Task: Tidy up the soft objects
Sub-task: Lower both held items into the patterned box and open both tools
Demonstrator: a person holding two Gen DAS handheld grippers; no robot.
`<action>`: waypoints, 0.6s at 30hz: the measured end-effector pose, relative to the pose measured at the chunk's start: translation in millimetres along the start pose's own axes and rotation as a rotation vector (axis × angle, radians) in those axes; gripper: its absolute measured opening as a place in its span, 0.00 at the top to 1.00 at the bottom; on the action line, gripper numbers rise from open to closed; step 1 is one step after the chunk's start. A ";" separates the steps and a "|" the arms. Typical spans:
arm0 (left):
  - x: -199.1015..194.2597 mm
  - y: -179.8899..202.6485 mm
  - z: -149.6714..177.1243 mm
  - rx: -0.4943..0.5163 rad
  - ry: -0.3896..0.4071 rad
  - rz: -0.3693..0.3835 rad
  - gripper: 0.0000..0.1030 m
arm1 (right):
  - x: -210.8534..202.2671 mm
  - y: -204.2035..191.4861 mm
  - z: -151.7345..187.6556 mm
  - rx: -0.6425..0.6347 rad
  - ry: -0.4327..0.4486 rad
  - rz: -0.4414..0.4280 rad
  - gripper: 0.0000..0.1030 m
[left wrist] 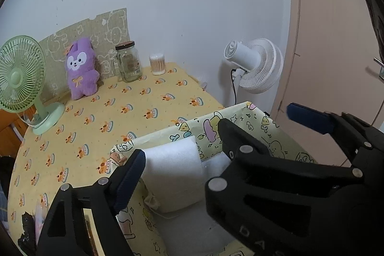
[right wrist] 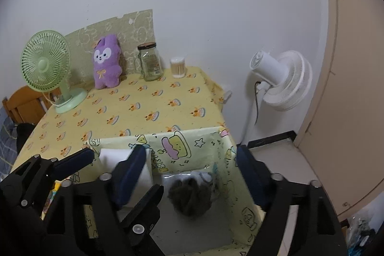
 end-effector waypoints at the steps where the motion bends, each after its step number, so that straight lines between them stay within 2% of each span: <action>1: -2.0 -0.1 -0.2 0.000 0.004 0.000 0.16 | -2.4 -0.2 -0.6 -0.001 0.005 0.007 0.16; 18: -48.2 -20.4 0.7 -0.011 0.071 -0.025 0.08 | -46.9 -26.4 -6.0 -0.032 0.073 0.041 0.11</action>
Point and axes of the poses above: each gripper's, at about its wrist camera, not at the fingertips, and x roughly the way its jaws point, y to its right, z to its underside, the point moved 2 cm from there along x, roughly the way its jaws point, and after that the axes turned 1 degree about -x, right-handed, at the moved point
